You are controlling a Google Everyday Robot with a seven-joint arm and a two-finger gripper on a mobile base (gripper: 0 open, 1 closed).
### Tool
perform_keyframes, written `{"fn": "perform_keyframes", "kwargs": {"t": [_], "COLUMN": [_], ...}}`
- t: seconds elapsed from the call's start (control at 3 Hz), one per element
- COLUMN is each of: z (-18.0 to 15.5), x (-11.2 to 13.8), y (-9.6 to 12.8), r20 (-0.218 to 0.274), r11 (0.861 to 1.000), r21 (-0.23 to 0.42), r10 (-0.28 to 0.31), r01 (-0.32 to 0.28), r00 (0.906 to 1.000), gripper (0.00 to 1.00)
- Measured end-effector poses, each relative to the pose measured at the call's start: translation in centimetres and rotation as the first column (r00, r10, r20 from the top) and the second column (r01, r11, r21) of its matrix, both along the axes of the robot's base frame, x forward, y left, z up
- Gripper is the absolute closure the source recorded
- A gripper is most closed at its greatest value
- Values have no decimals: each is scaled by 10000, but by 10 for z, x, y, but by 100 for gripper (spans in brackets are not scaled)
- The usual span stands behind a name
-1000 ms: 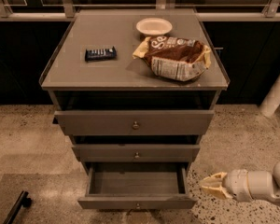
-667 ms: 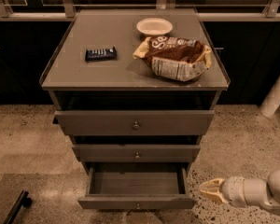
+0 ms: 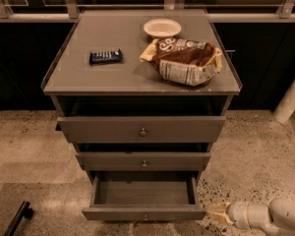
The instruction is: Close bottom drawer
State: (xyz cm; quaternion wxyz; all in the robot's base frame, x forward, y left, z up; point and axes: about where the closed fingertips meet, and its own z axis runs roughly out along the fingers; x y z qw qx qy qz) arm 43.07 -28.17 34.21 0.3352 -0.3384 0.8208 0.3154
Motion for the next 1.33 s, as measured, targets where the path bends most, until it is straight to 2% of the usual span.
{"fn": "perform_keyframes", "kwargs": {"t": [0.33,0.67,1.0,1.33], "z": [-55,-98,-104,-121], "x": [-4,-8,-8,-6], "y": [-1,0,-1,-3], "r20": [-816,-1544,-1562,-1823], "r11": [9976,9923,9917,9850], "r21": [628,1107,1141,1392], "r10": [-244,-376,-413,-758], "r01": [296,551,595,1020], "r00": [9964,9873,9869,9803], "gripper": [100,100,100,100]}}
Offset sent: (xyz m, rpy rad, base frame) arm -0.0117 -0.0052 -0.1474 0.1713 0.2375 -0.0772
